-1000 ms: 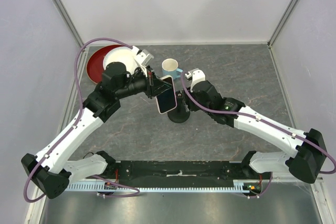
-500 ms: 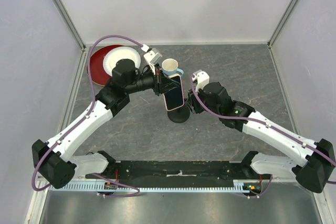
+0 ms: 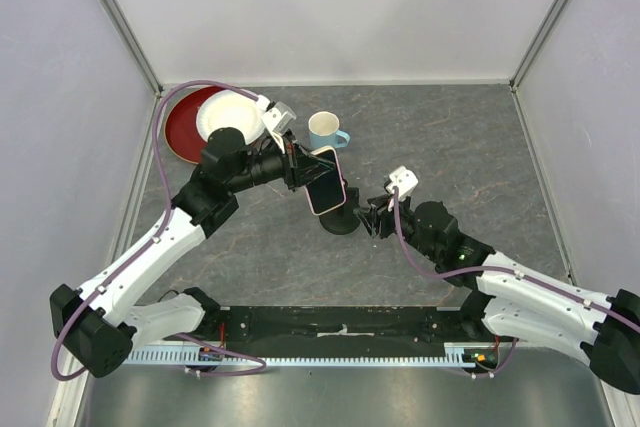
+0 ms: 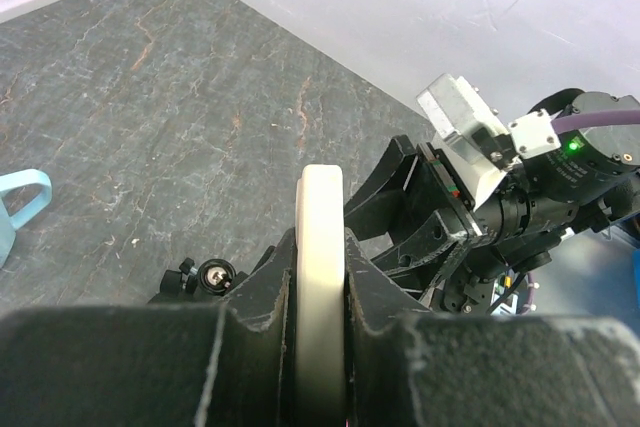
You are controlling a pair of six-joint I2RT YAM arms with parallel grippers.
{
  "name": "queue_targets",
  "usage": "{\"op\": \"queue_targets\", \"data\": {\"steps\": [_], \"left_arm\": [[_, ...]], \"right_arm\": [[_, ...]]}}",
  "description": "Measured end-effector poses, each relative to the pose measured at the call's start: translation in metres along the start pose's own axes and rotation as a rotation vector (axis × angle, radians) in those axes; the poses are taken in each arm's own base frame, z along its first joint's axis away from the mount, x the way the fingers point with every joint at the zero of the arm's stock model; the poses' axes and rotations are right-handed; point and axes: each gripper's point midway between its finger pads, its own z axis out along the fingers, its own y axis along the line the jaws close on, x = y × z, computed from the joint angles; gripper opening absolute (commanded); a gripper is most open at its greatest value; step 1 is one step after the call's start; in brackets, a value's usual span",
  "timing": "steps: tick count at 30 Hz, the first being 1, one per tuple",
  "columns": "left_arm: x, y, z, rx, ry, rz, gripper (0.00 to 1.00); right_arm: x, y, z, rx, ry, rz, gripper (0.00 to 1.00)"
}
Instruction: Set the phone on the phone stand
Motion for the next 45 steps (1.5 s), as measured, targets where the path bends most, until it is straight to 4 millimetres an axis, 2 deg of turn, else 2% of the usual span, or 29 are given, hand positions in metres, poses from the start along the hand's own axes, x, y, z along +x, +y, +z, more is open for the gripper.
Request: {"op": "queue_targets", "data": {"steps": [6, 8, 16, 22, 28, 29, 32, 33, 39, 45], "left_arm": [[0.002, 0.000, -0.002, -0.004, -0.001, -0.001, 0.02], [0.002, 0.001, -0.002, -0.007, -0.002, -0.003, 0.02], [0.001, 0.000, -0.003, -0.009, -0.004, -0.002, 0.02], [-0.001, -0.001, -0.005, -0.007, -0.013, 0.002, 0.02], [0.000, -0.001, -0.005, -0.007, -0.011, 0.001, 0.02], [0.000, -0.001, -0.005, -0.007, -0.010, 0.001, 0.02], [0.001, -0.001, -0.005, -0.005, -0.008, 0.000, 0.02], [0.001, -0.002, -0.005, -0.003, -0.007, 0.000, 0.02], [0.000, -0.022, -0.003, 0.133, -0.007, 0.038, 0.02], [0.009, -0.048, 0.007, 0.384, 0.048, 0.130, 0.02]], "right_arm": [[-0.022, 0.006, 0.008, 0.011, -0.109, -0.006, 0.45], [-0.024, 0.006, 0.011, 0.018, -0.121, -0.008, 0.44], [-0.011, 0.001, 0.021, 0.074, -0.096, -0.030, 0.40], [-0.015, -0.007, 0.021, 0.126, -0.114, -0.029, 0.33], [-0.018, -0.007, 0.024, 0.136, -0.133, -0.028, 0.16], [-0.018, -0.008, 0.024, 0.142, -0.134, -0.031, 0.10], [-0.019, -0.011, 0.025, 0.153, -0.137, -0.039, 0.00], [-0.019, -0.011, 0.025, 0.156, -0.137, -0.045, 0.00], [-0.022, -0.016, 0.031, 0.133, -0.116, -0.091, 0.00], [-0.025, -0.020, 0.042, 0.033, -0.069, -0.106, 0.00]]}}
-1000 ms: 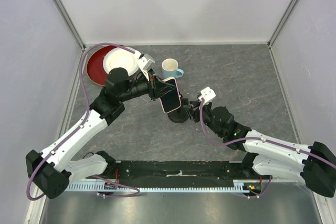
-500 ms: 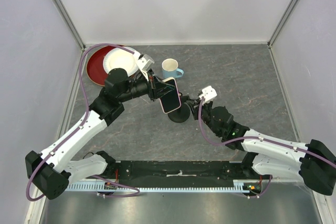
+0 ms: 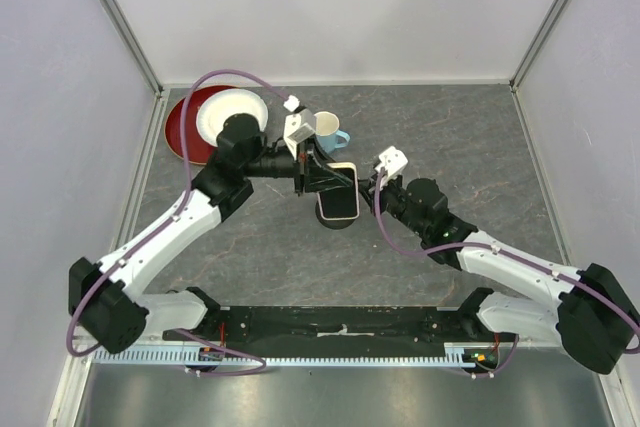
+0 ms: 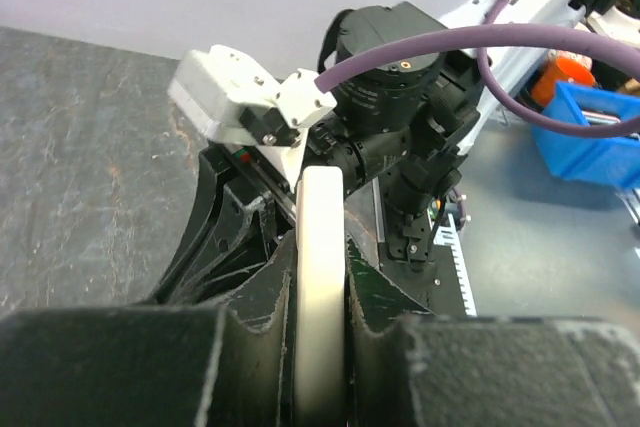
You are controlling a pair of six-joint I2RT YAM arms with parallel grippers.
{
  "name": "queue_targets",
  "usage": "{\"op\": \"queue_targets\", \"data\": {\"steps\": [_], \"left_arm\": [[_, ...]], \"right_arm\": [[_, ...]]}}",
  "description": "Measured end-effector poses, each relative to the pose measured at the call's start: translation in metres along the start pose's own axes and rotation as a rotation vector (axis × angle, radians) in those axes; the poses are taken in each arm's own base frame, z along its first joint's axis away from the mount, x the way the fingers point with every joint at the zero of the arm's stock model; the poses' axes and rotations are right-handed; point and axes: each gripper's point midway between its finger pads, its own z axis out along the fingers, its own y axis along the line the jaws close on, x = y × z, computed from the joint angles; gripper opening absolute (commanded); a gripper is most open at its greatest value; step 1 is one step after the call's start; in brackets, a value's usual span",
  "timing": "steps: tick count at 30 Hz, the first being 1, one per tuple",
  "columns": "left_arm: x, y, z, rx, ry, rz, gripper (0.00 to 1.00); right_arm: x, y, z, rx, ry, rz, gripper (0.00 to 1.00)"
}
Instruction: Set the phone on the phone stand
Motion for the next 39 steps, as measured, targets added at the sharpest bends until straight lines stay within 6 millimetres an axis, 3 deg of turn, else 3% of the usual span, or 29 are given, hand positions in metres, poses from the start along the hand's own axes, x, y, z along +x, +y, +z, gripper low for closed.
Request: {"op": "queue_targets", "data": {"steps": [4, 10, 23, 33, 39], "left_arm": [[0.000, 0.002, 0.012, 0.104, 0.039, 0.059, 0.02], [0.003, 0.001, 0.015, 0.194, 0.063, 0.189, 0.02], [0.032, 0.032, 0.043, 0.324, 0.102, 0.230, 0.02], [0.038, 0.044, 0.043, 0.309, 0.100, 0.277, 0.02], [0.058, 0.061, 0.035, 0.253, 0.115, 0.255, 0.02]], "right_arm": [[0.000, -0.001, 0.002, -0.062, 0.017, 0.000, 0.00], [0.000, -0.004, 0.005, -0.147, 0.050, 0.002, 0.00], [-0.001, 0.002, 0.017, -0.305, 0.085, 0.027, 0.00], [-0.001, 0.001, 0.019, -0.323, 0.087, 0.047, 0.00], [-0.001, 0.002, 0.020, -0.330, 0.083, 0.047, 0.00]]}}
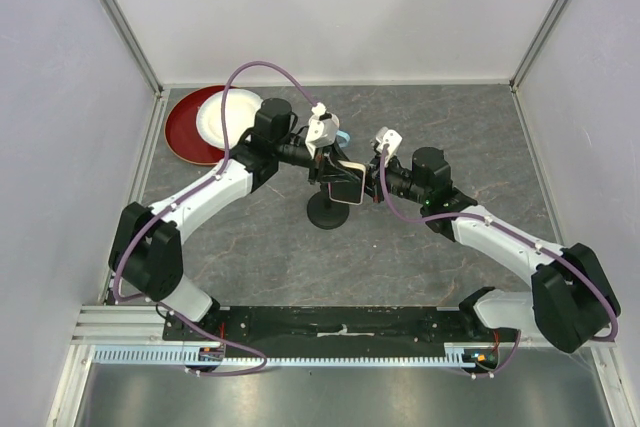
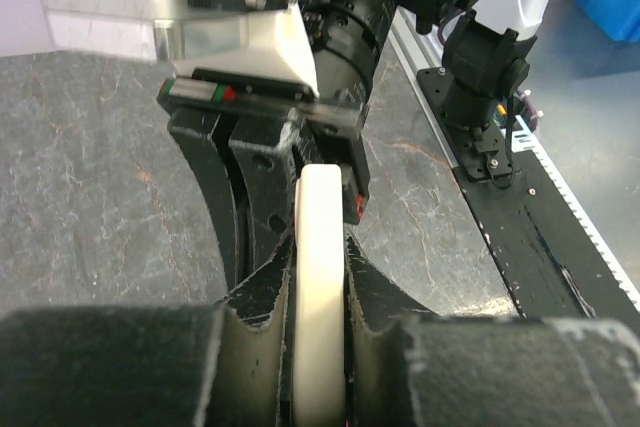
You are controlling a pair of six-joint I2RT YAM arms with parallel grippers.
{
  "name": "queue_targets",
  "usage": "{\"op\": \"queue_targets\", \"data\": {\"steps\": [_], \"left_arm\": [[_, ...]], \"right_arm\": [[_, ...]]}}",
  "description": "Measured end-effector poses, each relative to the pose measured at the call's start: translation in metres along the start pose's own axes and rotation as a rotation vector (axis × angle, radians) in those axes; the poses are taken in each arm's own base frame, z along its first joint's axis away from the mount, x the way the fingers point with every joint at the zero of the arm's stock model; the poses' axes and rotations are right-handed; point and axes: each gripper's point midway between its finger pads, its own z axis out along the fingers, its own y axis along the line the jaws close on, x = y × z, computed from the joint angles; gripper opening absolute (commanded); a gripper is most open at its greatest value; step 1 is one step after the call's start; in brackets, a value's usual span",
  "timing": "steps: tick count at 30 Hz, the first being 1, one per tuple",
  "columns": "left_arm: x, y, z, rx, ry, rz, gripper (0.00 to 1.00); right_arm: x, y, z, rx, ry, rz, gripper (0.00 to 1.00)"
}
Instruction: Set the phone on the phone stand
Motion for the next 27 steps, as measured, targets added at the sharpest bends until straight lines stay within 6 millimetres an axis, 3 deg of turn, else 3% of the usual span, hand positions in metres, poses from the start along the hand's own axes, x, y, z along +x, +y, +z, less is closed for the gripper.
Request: {"op": "queue_targets", "data": {"steps": [3, 27], "left_arm": [[0.011, 0.004, -0.006, -0.024, 0.004, -0.014, 0.02], [0.025, 0.013, -0.017, -0.097, -0.041, -0.023, 0.02]], "right_arm": [[0.000, 0.001, 0.002, -0.009, -0.002, 0.001, 0.00], [-0.002, -0.004, 0.010, 0.007, -0.050, 0.030, 0.00]]}}
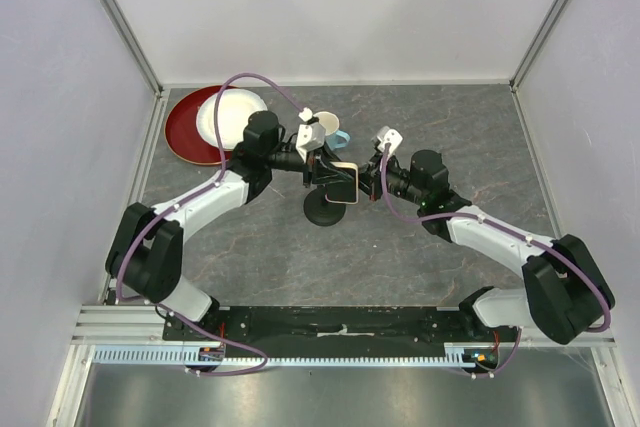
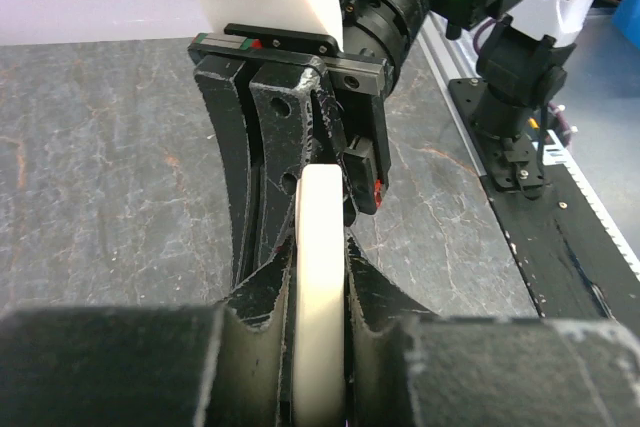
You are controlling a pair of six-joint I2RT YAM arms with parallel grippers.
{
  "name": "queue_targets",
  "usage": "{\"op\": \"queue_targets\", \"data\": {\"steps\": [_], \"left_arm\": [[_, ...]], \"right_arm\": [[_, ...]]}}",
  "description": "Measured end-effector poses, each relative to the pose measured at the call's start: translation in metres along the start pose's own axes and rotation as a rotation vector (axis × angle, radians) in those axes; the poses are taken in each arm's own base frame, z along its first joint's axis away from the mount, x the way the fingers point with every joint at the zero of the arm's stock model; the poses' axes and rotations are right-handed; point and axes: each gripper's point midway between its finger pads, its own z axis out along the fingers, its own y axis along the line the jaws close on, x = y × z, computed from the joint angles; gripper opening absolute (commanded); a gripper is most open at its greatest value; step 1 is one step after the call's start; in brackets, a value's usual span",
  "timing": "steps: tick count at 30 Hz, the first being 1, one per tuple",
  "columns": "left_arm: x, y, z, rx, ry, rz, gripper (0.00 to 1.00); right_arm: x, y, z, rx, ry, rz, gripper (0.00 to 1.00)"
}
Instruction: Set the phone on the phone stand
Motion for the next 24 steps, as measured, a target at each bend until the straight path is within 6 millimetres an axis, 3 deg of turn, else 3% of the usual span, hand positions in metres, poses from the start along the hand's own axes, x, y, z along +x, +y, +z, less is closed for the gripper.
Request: {"op": "queue_targets", "data": {"steps": [6, 12, 19, 24], "left_arm": [[0.003, 0.002, -0.006, -0.104, -0.009, -0.016, 0.02], [0.008, 0.000, -0.015, -0.347, -0.016, -0.063, 0.02], [0.011, 0.025, -0.017, -0.744, -0.012, -0.177, 0.02], [0.014, 0.034, -0.019, -0.921, -0.022, -0.211, 0.02]], "right_arm": [[-0.001, 0.000, 0.001, 0.093, -0.070, -0.010, 0.00], [0.000, 0.009, -0.003, 0.360, -0.166, -0.057, 0.00], [0.006, 0.009, -0.016, 0.632, -0.232, -0.037, 0.00], [0.008, 0.014, -0.015, 0.738, -0.251, -0.025, 0.00]]}}
